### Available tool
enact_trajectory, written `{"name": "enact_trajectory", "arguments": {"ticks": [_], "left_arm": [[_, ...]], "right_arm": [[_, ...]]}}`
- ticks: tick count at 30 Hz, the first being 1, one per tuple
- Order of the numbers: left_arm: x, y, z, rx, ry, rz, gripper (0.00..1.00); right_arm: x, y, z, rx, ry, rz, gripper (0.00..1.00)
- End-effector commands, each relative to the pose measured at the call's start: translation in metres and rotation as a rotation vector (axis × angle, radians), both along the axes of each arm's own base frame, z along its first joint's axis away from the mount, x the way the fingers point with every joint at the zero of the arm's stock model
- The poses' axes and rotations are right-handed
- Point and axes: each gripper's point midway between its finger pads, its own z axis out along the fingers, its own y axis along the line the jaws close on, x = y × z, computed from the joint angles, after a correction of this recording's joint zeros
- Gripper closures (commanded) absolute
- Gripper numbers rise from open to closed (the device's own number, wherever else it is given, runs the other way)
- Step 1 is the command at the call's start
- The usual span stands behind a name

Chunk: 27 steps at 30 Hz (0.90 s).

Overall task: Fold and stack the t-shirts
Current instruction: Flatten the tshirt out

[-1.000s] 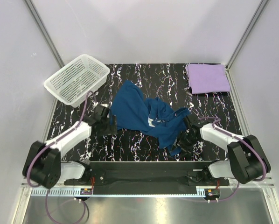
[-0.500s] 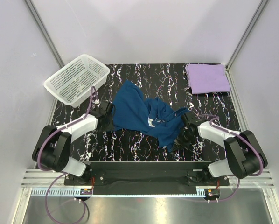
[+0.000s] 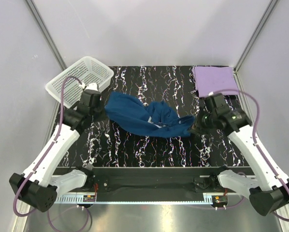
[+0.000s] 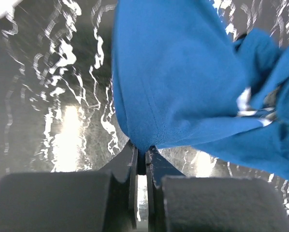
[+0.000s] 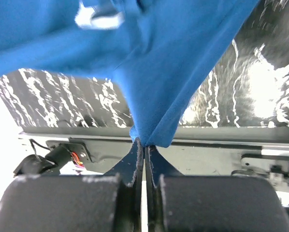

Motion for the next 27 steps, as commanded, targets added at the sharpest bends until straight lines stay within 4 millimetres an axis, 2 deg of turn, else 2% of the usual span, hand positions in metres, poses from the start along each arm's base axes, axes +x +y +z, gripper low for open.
{"name": "enact_trajectory", "arguments": {"ticks": [1,3,4,5,7,9,10,11,12,13,14,15,16,17,18,19,20,21,23,24,25,27], "left_arm": [[0.001,0.016,0.019,0.065,0.019,0.045,0.95],[0.013,0.017,0.023,0.078,0.025,0.044,0.95],[0.021,0.022,0.011,0.101,0.081,0.059,0.95],[0.029,0.023,0.019,0.101,0.077,0.061,0.95],[0.039,0.03,0.012,0.109,0.119,0.079,0.95],[0.051,0.029,0.0,0.09,0.167,0.069,0.95],[0.057,0.034,-0.003,0.077,0.174,0.086,0.95],[0.063,0.035,-0.016,0.081,0.214,0.082,0.95],[0.066,0.034,-0.022,0.066,0.231,0.068,0.95],[0.071,0.037,-0.03,0.065,0.251,0.074,0.95],[0.074,0.038,-0.036,0.069,0.273,0.065,0.95],[0.082,0.034,-0.049,0.06,0.314,0.049,0.94],[0.087,0.035,-0.056,0.055,0.335,0.041,0.94],[0.092,0.034,-0.06,0.053,0.348,0.028,0.94],[0.097,0.028,-0.075,0.036,0.393,0.005,0.9],[0.109,0.026,-0.07,0.028,0.372,-0.008,0.87],[0.114,0.025,-0.073,0.032,0.383,-0.011,0.84],[0.12,0.024,-0.081,0.036,0.4,-0.013,0.73],[0.133,0.027,-0.073,0.049,0.373,-0.006,0.54],[0.137,0.029,-0.07,0.062,0.367,0.004,0.33],[0.142,0.031,-0.064,0.072,0.35,0.013,0.25],[0.143,0.035,-0.056,0.087,0.332,0.034,0.18]], "right_arm": [[-0.001,-0.025,0.024,-0.151,-0.006,0.009,1.0],[0.022,-0.028,0.048,-0.18,-0.047,-0.001,1.0],[0.033,-0.035,0.055,-0.204,-0.07,-0.027,1.0],[0.049,-0.039,0.065,-0.205,-0.092,-0.037,1.0],[0.07,-0.06,0.069,-0.159,-0.077,-0.107,1.0],[0.092,-0.073,0.065,-0.156,-0.06,-0.123,1.0],[0.102,-0.088,0.061,-0.161,-0.046,-0.165,1.0],[0.116,-0.092,0.051,-0.169,-0.022,-0.158,1.0],[0.123,-0.095,0.046,-0.159,-0.004,-0.156,1.0],[0.134,-0.097,0.029,-0.162,0.044,-0.156,1.0],[0.142,-0.097,0.024,-0.167,0.05,-0.148,1.0],[0.149,-0.108,0.018,-0.17,0.068,-0.172,1.0],[0.157,-0.109,0.001,-0.178,0.11,-0.169,1.0],[0.168,-0.109,-0.002,-0.177,0.103,-0.168,1.0],[0.174,-0.111,-0.009,-0.187,0.114,-0.167,1.0],[0.181,-0.114,-0.026,-0.203,0.155,-0.164,1.0],[0.189,-0.12,-0.026,-0.232,0.148,-0.17,1.0],[0.195,-0.123,-0.031,-0.245,0.16,-0.17,1.0],[0.209,-0.134,-0.041,-0.285,0.18,-0.179,1.0],[0.214,-0.136,-0.044,-0.289,0.182,-0.181,1.0],[0.219,-0.138,-0.055,-0.296,0.205,-0.177,1.0],[0.23,-0.141,-0.056,-0.307,0.202,-0.179,1.0]]}}
